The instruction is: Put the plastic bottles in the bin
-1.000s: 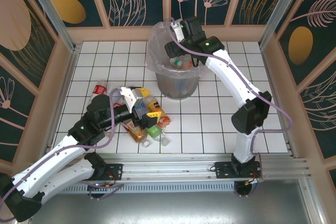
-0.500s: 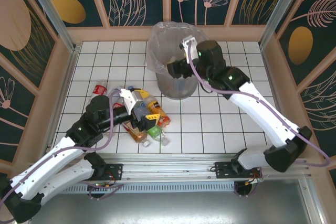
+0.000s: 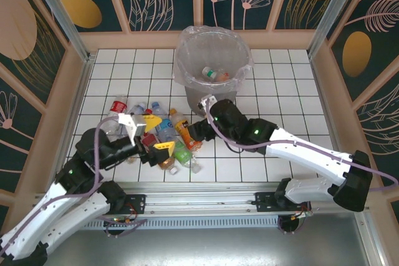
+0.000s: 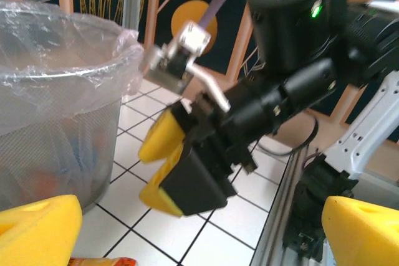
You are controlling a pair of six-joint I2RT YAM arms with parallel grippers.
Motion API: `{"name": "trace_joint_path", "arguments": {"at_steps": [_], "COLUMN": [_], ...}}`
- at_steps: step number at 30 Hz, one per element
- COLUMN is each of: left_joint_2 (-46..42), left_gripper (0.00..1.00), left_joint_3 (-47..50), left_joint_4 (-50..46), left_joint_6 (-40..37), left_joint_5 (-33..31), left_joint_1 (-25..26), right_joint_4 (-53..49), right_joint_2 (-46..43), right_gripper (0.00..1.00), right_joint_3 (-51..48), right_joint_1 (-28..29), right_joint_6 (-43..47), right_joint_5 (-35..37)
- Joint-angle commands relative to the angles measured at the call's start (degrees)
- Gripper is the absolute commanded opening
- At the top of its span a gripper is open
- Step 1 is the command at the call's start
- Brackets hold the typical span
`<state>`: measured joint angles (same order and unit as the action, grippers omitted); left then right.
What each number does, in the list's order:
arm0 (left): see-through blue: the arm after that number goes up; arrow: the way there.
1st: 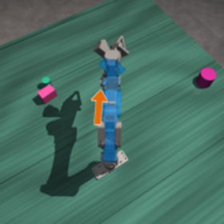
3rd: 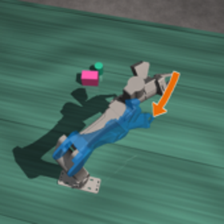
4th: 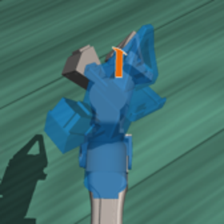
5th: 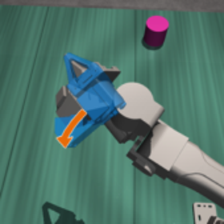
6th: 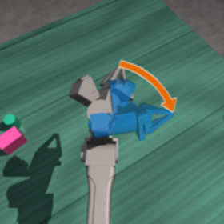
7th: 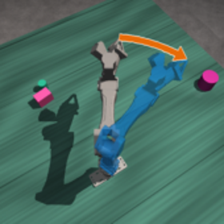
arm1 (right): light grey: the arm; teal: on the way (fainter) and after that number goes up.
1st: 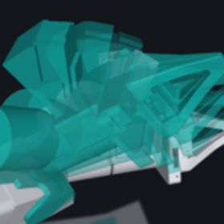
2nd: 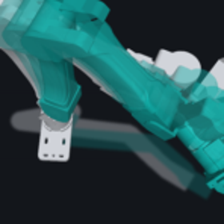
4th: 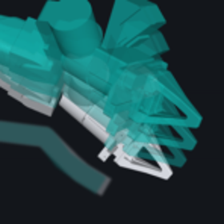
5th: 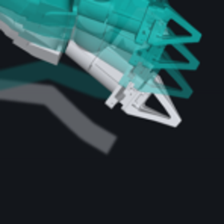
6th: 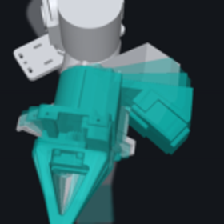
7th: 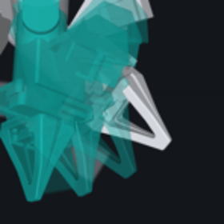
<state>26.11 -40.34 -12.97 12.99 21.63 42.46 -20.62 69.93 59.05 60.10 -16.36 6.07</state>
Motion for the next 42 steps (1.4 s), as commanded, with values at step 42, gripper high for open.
{"name": "trace_joint_path", "arguments": {"at_steps": [42], "left_joint_2": [-12.1], "left_gripper": [0.98], "left_joint_3": [10.6], "left_joint_4": [-1.2], "left_joint_6": [7.9], "left_joint_5": [0.0], "left_joint_1": [0.1], "right_joint_4": [11.2], "right_joint_2": [30.5], "right_gripper": [0.79], "right_joint_3": [-2.4], "right_joint_1": [10.5], "right_joint_6": [-10.7], "right_joint_5": [2.0]}}
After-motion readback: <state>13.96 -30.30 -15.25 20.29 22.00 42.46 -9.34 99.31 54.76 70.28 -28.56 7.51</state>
